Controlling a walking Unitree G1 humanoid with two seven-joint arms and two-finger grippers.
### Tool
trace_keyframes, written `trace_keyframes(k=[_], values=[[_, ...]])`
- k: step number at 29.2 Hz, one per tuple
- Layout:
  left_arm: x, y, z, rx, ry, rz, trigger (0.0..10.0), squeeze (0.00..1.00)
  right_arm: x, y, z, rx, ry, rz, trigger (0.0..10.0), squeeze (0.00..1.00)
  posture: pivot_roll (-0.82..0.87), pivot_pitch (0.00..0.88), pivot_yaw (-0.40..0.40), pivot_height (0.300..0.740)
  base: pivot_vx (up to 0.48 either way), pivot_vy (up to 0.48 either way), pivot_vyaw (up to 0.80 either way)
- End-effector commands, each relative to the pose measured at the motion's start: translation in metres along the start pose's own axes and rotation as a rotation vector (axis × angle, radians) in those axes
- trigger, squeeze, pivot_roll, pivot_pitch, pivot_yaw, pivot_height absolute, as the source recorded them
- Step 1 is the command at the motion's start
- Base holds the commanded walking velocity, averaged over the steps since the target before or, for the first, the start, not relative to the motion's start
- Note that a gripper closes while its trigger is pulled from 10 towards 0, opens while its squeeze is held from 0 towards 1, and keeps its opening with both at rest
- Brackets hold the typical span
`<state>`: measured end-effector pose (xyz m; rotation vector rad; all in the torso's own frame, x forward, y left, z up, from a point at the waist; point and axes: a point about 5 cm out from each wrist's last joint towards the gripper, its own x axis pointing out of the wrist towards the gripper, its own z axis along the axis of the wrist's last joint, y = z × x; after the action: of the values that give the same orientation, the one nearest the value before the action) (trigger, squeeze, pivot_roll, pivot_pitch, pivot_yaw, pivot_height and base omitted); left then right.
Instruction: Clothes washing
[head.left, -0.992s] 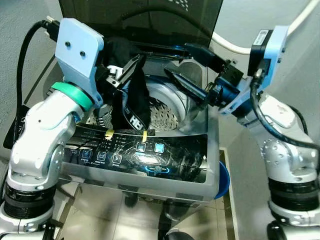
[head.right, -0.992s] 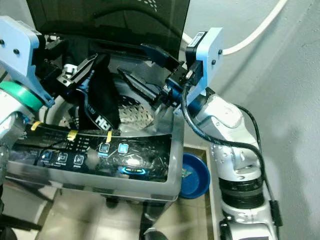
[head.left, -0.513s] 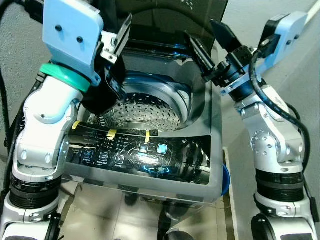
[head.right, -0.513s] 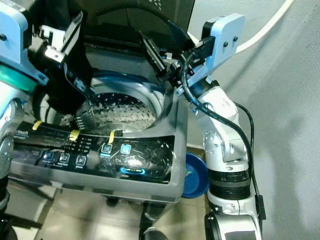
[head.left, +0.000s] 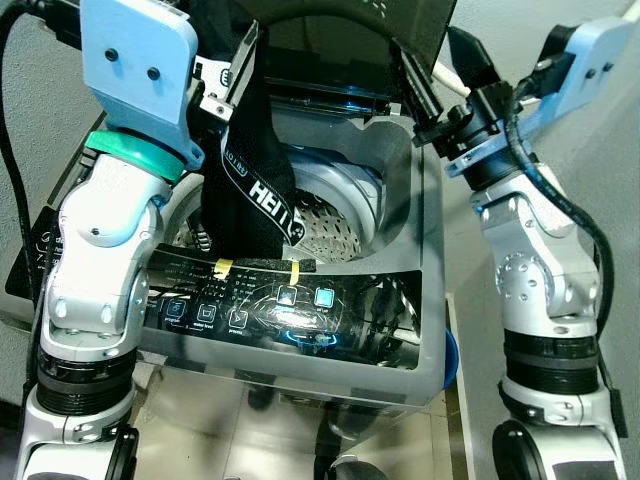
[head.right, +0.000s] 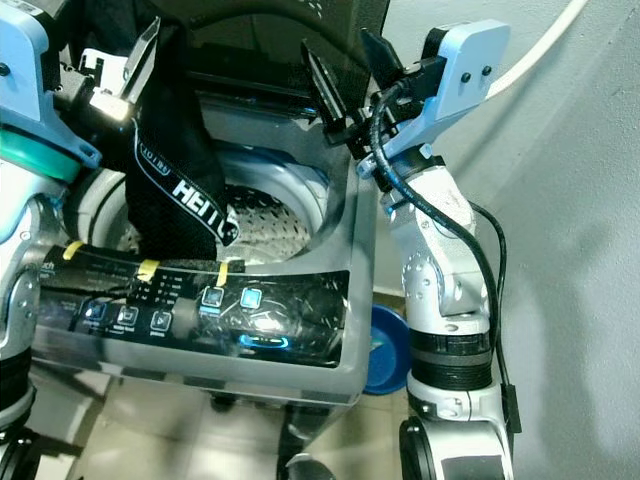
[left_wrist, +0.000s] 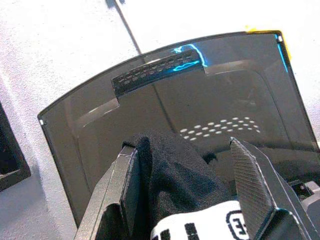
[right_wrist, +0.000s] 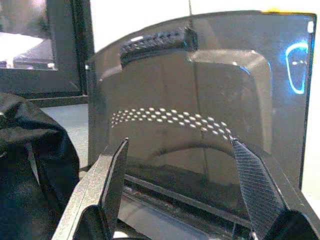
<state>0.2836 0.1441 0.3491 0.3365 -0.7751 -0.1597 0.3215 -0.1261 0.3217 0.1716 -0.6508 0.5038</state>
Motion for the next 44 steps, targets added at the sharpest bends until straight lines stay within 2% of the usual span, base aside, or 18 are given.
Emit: trace_keyframes(k=[1,34,44], values=[[-0.002,-0.002,-0.001,0.017,-0.008,-0.005,10.0,0.00,0.002,0.000,0.003,-0.013,-0.016,-0.003,10.0,0.00,0.06,0.089,-0.027,0.740,0.000,0.000,0.00],[-0.001,-0.004,-0.009,0.008,0.007,0.002,10.0,0.00,0.002,-0.002,0.001,-0.040,-0.026,-0.025,10.0,0.00,0.06,0.078,-0.026,0.740,0.000,0.000,0.00],[-0.006,0.002,-0.017,-0.049,0.066,0.041,10.0,0.00,-0.001,-0.001,-0.005,-0.032,-0.008,-0.033,10.0,0.00,0.07,0.094,-0.027,0.740,0.000,0.000,0.00]])
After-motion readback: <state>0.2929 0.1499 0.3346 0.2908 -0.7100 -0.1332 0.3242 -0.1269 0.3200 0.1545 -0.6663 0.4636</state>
